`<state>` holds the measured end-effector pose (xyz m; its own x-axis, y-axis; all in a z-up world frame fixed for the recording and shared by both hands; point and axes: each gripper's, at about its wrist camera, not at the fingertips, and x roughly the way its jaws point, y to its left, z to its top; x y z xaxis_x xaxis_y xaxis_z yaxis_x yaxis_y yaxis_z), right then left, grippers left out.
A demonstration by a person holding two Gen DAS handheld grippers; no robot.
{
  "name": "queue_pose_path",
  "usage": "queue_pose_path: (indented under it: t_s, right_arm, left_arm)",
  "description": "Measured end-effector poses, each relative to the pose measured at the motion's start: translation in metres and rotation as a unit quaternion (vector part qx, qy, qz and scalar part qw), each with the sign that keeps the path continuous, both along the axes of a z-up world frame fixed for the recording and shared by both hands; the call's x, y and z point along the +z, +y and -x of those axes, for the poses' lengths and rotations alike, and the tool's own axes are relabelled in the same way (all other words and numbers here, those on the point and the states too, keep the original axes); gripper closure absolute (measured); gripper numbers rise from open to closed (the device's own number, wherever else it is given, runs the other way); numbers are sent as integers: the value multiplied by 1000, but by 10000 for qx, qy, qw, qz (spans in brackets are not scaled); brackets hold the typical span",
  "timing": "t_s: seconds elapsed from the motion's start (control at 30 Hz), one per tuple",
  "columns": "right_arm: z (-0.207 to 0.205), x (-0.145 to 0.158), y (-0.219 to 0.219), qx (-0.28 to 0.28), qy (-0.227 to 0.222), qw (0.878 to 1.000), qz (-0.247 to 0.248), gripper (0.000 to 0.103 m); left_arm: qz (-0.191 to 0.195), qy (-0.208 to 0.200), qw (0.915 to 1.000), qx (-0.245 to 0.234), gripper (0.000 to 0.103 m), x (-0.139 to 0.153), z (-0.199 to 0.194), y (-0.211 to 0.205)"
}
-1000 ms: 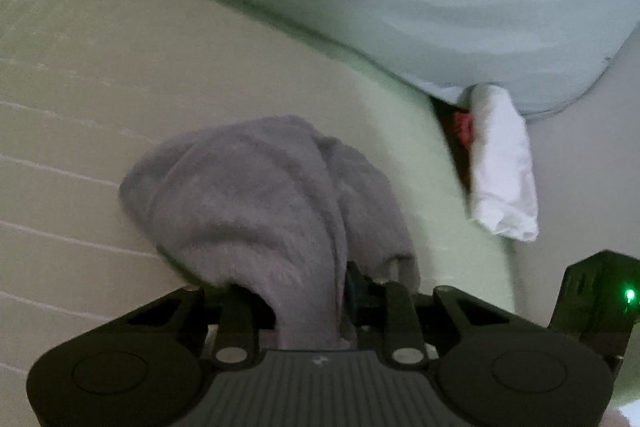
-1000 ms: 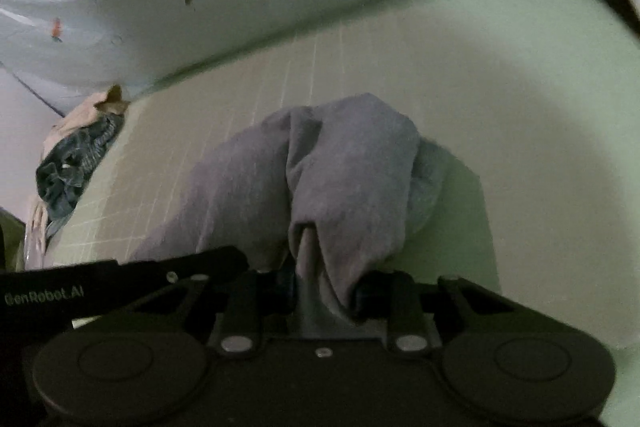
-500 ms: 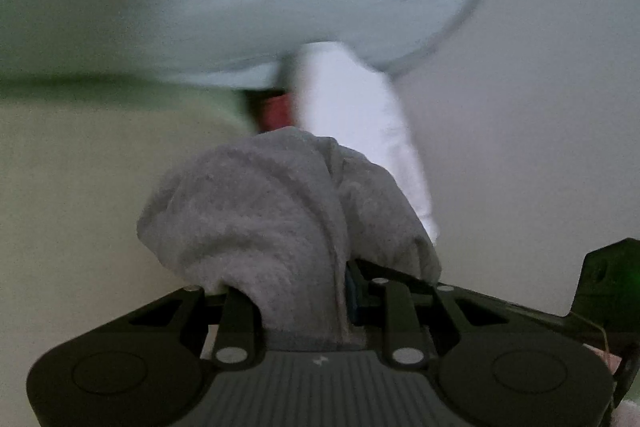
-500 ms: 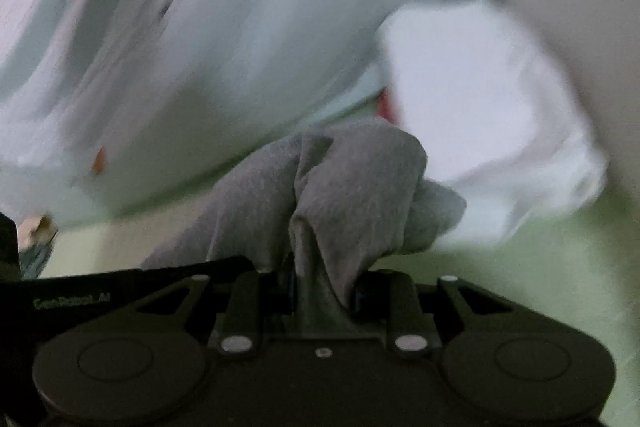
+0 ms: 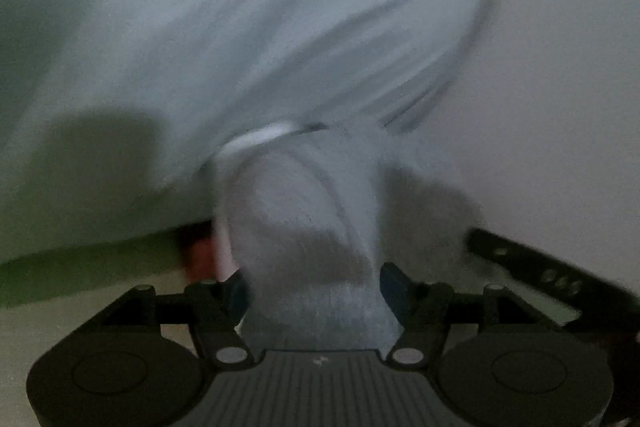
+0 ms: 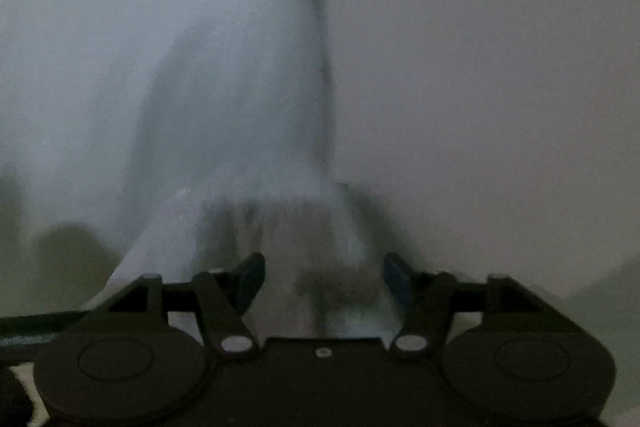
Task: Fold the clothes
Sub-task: 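Carry the bundle onto the white cloth by the wall and open both grippers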
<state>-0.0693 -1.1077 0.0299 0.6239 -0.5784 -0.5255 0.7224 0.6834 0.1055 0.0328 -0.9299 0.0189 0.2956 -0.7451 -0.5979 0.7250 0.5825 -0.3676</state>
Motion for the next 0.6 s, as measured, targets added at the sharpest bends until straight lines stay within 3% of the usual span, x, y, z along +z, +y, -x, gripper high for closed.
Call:
queue_pose_path:
  t_s: [0.07, 0.13, 0.27, 0.43, 0.6]
  right_arm:
    - [6, -15, -2, -95, -24, 9998, -169, 36]
    - [15, -27, 0, -165, -54, 9994, -284, 26]
    - [31, -40, 15, -339, -37, 9983, -476, 23]
    - [75, -40, 45, -423, -126, 9978, -489, 13]
    - [109, -28, 78, -454, -409, 9963, -609, 6]
  left_arm:
    - [-193, 95, 9998, 42, 32, -20, -4, 8]
    - [-347, 142, 9992, 120, 27, -33, -5, 20]
    - [-448, 112, 9987, 195, 22, -43, 0, 45]
    - [-461, -269, 9984, 164, 12, -29, 20, 56]
    - [-393, -709, 9967, 45, 8, -9, 57, 84]
